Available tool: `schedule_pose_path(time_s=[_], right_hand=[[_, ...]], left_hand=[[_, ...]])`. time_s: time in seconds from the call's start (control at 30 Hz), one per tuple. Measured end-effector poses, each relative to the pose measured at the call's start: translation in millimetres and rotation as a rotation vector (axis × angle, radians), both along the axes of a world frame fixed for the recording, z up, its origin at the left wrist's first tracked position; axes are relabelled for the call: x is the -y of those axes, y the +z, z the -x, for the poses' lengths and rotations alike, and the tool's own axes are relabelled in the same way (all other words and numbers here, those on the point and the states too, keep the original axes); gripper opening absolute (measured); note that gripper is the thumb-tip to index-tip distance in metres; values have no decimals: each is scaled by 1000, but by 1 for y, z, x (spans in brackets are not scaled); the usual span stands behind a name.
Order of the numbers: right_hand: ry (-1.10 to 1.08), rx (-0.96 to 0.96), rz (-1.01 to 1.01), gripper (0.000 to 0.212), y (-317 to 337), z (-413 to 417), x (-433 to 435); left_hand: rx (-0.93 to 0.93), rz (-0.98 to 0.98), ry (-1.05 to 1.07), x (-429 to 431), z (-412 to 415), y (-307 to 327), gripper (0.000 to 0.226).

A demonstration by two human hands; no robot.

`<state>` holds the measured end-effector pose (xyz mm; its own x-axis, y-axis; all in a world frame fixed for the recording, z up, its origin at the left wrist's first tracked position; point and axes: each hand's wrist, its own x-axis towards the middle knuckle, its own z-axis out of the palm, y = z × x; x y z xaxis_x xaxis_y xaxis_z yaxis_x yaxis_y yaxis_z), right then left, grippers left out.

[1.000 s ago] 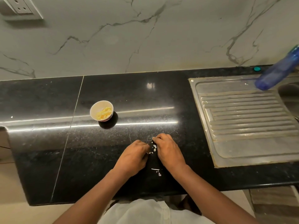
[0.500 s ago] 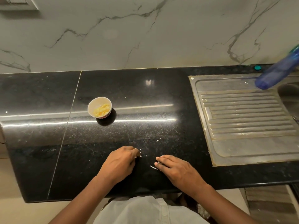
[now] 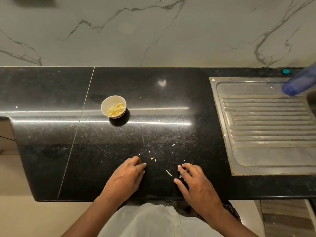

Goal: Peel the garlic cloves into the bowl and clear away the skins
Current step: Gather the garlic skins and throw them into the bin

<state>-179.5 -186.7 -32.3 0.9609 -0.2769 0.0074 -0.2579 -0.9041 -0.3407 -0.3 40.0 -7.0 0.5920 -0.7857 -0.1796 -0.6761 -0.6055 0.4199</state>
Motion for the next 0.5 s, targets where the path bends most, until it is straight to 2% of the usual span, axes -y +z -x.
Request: schedule_pose_path(time_s=[0.1,0.2,0.37,0.5], right_hand=[[66,-17,-39,43,-2,-7,-17],[144,-54,-69,59,-5,-12,-25],[311,-61,-23,66,-2,-12,-12],[341,-42,17,59,3,-19,4]], left_hand=[[-5,11,-14,3,-3,1,31],[-4,-46,-55,11,-10,3,29],[-1,-114,-121,21,-18,5,24],[-4,-85,-138,22,-17,4,23]])
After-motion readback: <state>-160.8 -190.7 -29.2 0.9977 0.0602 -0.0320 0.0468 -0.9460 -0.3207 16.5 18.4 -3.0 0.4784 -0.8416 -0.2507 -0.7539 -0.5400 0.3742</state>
